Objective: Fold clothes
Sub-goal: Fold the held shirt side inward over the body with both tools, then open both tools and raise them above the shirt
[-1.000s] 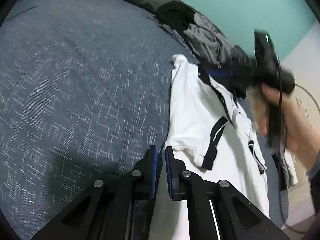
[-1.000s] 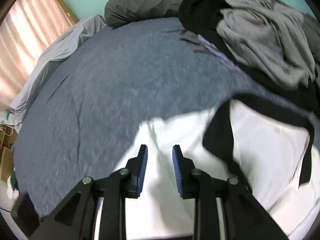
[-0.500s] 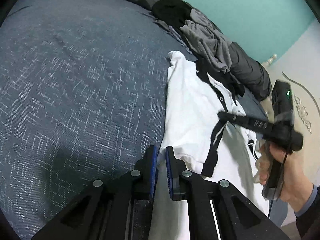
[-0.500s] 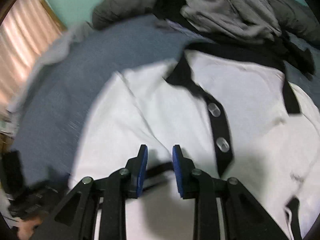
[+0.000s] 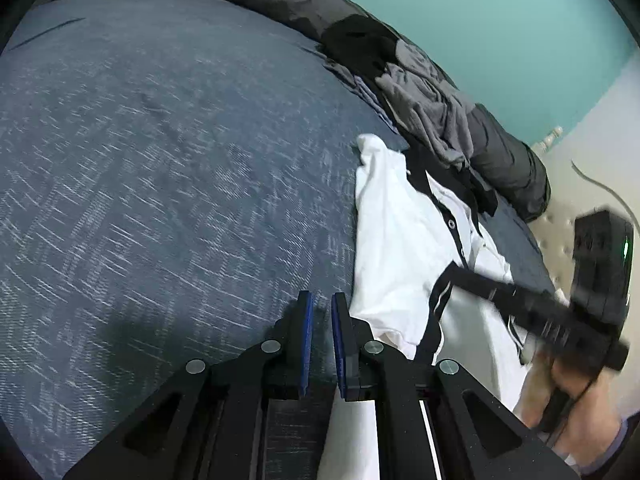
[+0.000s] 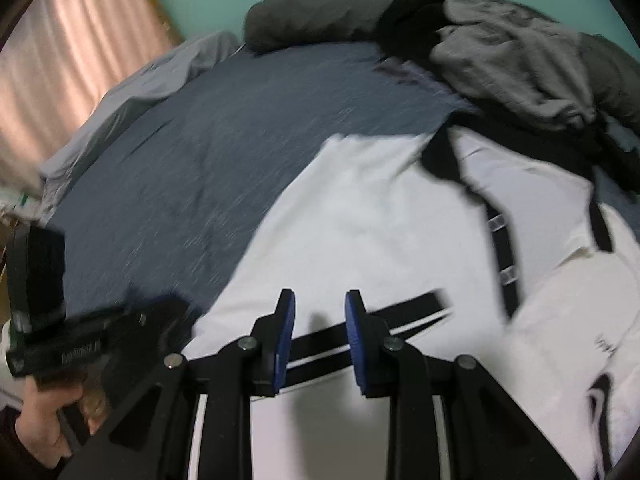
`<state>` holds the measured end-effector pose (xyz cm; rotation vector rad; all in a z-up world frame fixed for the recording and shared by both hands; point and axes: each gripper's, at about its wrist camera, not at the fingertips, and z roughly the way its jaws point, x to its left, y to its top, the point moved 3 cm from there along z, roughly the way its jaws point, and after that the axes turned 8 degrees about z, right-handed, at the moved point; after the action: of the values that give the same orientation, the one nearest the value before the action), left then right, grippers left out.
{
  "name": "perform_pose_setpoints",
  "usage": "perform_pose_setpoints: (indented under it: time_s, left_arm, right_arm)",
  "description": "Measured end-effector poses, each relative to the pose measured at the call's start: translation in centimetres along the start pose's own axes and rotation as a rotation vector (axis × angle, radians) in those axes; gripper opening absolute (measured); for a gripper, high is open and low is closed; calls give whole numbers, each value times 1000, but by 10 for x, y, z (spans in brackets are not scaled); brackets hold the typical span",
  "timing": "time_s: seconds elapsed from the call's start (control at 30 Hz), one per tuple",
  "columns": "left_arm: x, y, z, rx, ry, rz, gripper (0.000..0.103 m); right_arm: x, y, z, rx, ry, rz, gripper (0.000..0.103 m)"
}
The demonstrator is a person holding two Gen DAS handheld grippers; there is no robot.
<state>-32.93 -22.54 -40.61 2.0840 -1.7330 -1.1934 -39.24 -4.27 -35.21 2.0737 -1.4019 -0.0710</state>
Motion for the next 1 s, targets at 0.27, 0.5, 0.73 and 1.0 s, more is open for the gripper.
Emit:
perform_pose_setpoints:
  time_s: [0.27, 0.5, 0.73, 1.0]
  left_arm:
    - [9, 1, -8, -10, 1, -26, 10]
    - [12, 1, -10, -8, 1, -36, 10]
    - [13, 2, -13, -11, 7, -39, 10]
    - [-3, -5, -29, -12, -14, -17, 10]
  right_arm:
    - [6, -33, 7, 64, -33, -24, 25]
    - [17, -20, -1, 20, -15, -21, 25]
    - [15, -30, 10, 68, -24, -10, 25]
    - [-11, -50, -81, -6, -45, 60, 25]
